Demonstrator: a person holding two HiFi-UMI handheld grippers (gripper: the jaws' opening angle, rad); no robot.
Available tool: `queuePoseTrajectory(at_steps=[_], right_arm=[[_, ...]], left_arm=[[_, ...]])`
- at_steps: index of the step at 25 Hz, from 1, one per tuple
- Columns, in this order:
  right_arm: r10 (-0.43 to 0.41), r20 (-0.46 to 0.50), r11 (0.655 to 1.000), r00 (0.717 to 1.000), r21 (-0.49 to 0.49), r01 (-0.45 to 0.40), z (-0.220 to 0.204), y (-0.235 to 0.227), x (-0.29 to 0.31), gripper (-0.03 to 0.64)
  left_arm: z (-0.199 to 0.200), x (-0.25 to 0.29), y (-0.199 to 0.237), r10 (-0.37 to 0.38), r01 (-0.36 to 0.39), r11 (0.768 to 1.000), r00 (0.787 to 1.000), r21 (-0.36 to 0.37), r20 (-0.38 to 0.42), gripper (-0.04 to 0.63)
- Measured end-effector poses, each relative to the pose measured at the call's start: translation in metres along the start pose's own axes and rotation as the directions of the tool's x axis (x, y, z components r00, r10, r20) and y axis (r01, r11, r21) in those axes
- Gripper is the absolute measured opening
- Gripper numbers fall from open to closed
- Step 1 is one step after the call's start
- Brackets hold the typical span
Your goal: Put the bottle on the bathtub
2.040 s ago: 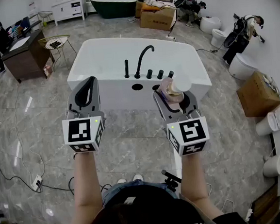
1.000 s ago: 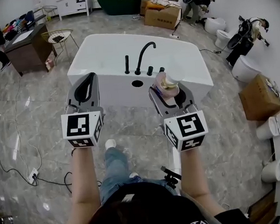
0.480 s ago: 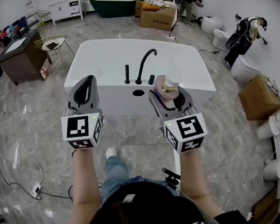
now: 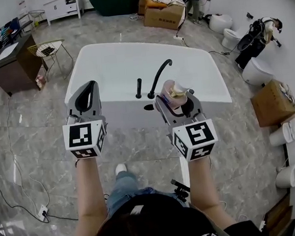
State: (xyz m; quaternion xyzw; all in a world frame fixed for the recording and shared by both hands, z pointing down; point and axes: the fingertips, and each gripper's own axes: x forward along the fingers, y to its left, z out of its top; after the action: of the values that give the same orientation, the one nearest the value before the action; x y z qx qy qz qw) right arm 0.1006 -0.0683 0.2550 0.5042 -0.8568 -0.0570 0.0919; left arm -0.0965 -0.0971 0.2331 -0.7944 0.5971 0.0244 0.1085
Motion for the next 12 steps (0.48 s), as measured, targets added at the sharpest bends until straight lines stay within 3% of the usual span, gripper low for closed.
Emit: queuePoseTrajectory(at_steps=[12], right_arm=[[-0.041,-0.085,0.997,0.996,0.059,0.046,-0.017,0.007,0.144,0.229]], left_arm=[[-0.056,0.093,0.089,-0.077,0.076,0.997,0.995,-0.014,-0.061,0.012]])
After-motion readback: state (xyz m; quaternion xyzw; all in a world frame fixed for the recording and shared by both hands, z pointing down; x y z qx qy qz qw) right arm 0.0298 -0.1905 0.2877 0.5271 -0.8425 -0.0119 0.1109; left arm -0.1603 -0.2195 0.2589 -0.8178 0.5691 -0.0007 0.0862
